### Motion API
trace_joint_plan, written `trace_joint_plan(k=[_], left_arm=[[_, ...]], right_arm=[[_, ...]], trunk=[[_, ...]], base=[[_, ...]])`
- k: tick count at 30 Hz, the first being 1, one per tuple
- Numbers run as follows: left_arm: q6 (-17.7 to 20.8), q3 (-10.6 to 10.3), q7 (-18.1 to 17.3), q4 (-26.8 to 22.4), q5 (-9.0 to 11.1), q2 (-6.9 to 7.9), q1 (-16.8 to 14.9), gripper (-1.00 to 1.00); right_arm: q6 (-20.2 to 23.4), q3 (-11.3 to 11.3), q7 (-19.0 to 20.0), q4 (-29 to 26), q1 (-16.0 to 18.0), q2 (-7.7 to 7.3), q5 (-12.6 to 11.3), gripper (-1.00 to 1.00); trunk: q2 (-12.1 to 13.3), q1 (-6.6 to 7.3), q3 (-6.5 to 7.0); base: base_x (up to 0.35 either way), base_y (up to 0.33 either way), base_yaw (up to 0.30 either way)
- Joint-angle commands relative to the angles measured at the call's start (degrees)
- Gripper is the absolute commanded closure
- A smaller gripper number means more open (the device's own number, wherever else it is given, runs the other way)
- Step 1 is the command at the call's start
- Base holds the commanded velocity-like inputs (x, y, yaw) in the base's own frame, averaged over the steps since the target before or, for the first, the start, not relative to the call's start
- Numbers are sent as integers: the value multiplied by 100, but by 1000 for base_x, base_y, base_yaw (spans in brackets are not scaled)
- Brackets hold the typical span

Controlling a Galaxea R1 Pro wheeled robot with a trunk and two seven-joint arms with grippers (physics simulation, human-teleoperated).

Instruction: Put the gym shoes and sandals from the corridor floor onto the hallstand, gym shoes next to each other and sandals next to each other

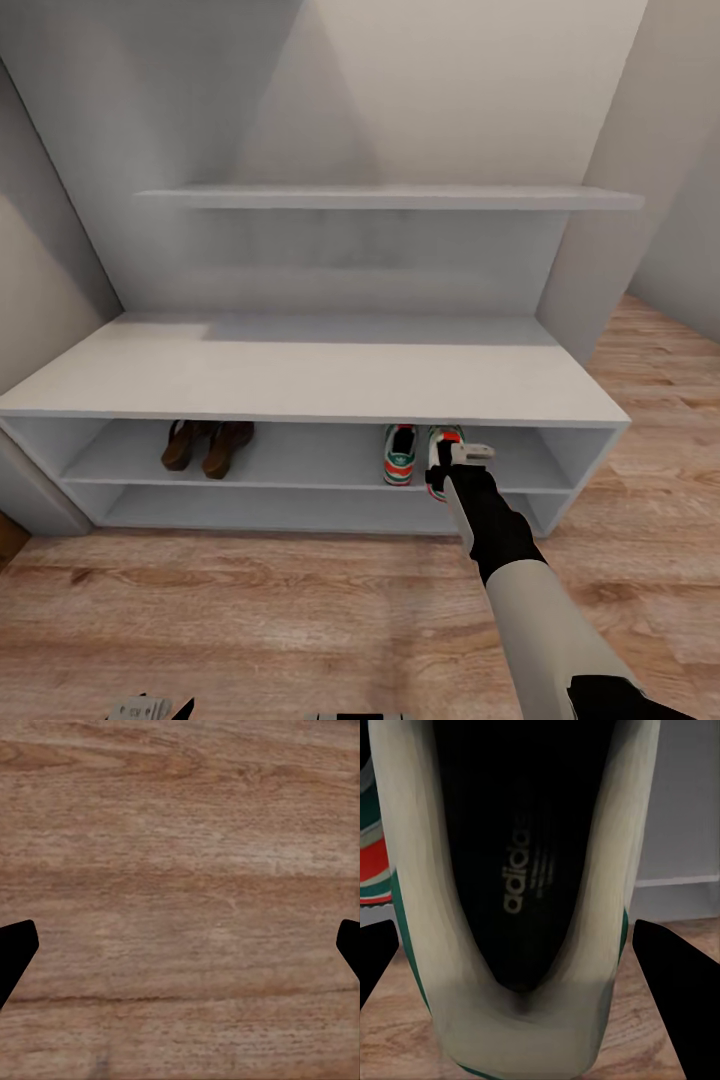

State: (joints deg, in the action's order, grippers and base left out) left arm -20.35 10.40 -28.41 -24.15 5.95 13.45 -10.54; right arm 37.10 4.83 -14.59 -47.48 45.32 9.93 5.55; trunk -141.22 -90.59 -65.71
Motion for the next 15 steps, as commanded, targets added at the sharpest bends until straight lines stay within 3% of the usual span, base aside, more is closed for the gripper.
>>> trace_joint_plan(k=[1, 7, 15], left_arm=[[13, 16, -56, 7, 55, 0, -6, -100], [13, 14, -53, 7, 55, 0, -6, -100], [13, 16, -51, 7, 55, 0, -6, -100]], right_arm=[[35, 18, 26, -7, 3, 7, 54, 100], [35, 25, 26, -4, 3, 7, 52, 100], [35, 26, 26, -4, 3, 7, 52, 100]], trunk=[[-2, 1, -5], [-2, 1, -5], [-206, -117, -208]], base=[[20, 0, 0], [5, 0, 0], [0, 0, 0]])
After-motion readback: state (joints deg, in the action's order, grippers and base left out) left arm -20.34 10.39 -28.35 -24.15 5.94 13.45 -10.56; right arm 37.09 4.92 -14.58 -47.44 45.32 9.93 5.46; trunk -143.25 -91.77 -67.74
